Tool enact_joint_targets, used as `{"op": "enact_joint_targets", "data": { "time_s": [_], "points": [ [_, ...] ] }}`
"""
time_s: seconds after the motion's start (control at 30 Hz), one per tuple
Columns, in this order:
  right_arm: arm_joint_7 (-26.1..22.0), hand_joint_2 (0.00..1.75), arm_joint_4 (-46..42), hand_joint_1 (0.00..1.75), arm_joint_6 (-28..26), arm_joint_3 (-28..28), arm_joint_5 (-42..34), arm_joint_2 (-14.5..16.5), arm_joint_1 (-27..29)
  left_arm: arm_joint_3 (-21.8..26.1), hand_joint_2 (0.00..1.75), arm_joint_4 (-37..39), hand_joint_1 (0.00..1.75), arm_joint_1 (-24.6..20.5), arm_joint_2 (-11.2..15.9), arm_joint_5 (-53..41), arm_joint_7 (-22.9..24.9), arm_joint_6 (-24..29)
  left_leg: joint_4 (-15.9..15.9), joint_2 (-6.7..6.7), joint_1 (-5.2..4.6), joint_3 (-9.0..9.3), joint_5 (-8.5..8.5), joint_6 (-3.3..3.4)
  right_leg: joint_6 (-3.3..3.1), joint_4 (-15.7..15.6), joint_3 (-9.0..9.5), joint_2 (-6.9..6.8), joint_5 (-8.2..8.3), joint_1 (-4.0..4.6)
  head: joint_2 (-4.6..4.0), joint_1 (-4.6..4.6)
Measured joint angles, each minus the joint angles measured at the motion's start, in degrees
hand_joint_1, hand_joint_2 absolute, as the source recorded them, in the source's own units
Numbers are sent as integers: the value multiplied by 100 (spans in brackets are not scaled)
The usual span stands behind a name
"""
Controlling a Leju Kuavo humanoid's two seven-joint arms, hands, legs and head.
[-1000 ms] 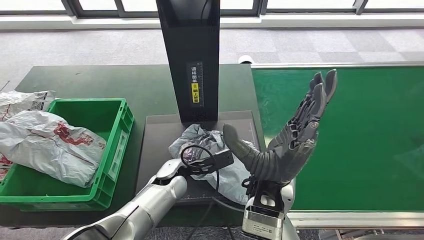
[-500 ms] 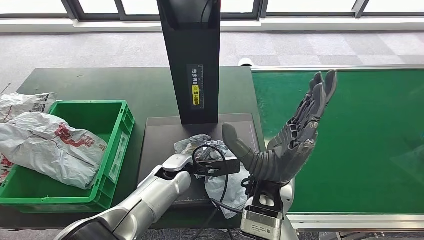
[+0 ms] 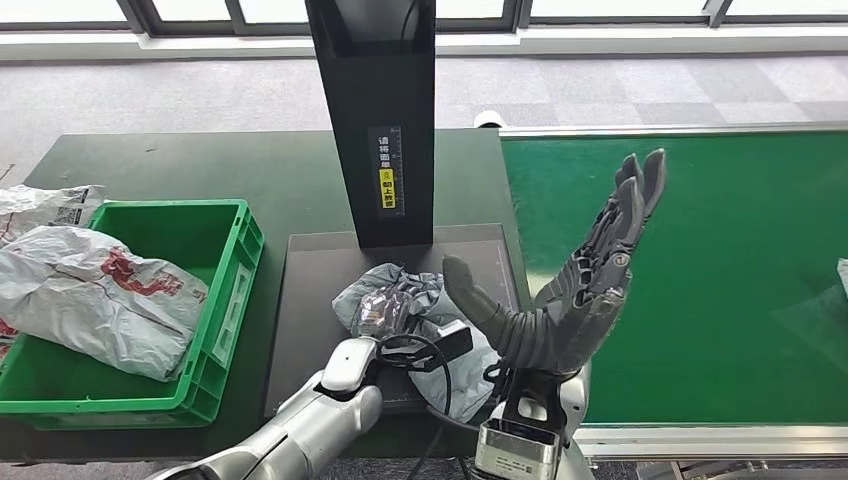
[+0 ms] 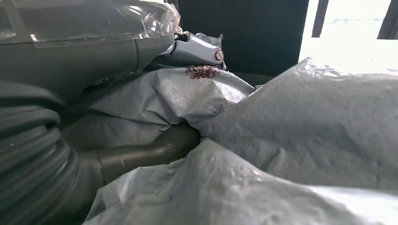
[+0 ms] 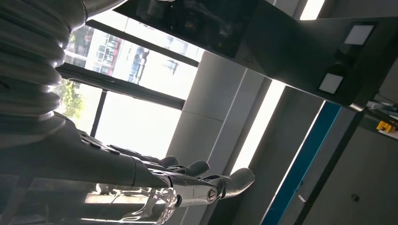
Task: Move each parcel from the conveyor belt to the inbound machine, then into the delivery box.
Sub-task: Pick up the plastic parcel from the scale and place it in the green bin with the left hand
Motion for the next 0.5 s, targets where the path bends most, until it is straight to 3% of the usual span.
{"op": "enact_joint_targets", "data": {
  "time_s": [0.17,0.3,0.5],
  "points": [
    [0,175,-1,0,0,-7,56,0,21,426,175,-597,175,306,125,-824,-201,791,0,11,0,-32,5,-1,-2,1,-38,10,7,0,0,0],
    [0,175,0,0,0,-36,52,0,47,1617,175,-1862,175,657,157,-1856,-965,853,0,29,0,-48,8,-3,-4,3,-61,25,16,0,0,0],
    [1,175,-8,0,0,-122,-61,-25,188,3358,175,-3226,175,798,198,-1742,-1735,862,0,37,4,-59,11,-6,-4,4,-76,37,19,4,0,0]
  ]
}}
